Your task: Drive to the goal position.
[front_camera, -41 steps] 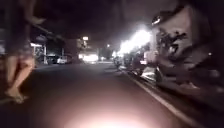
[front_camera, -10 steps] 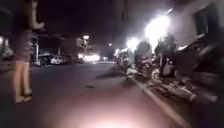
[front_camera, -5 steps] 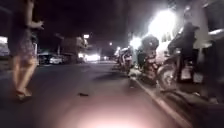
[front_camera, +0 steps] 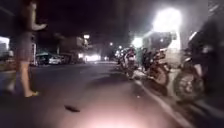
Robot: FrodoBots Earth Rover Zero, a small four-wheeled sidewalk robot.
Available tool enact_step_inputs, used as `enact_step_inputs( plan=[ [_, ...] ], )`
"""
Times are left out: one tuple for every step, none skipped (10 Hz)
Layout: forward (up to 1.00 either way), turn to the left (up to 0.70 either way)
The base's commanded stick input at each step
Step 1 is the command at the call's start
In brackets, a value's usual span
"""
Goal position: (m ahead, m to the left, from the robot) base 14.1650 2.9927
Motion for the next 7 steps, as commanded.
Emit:
enact_step_inputs(
  plan=[
    [1.0, 0.0],
    [1.0, 0.0],
    [1.0, 0.0],
    [1.0, 0.0],
    [1.0, 0.0],
    [1.0, 0.0],
    [1.0, 0.0]
  ],
)
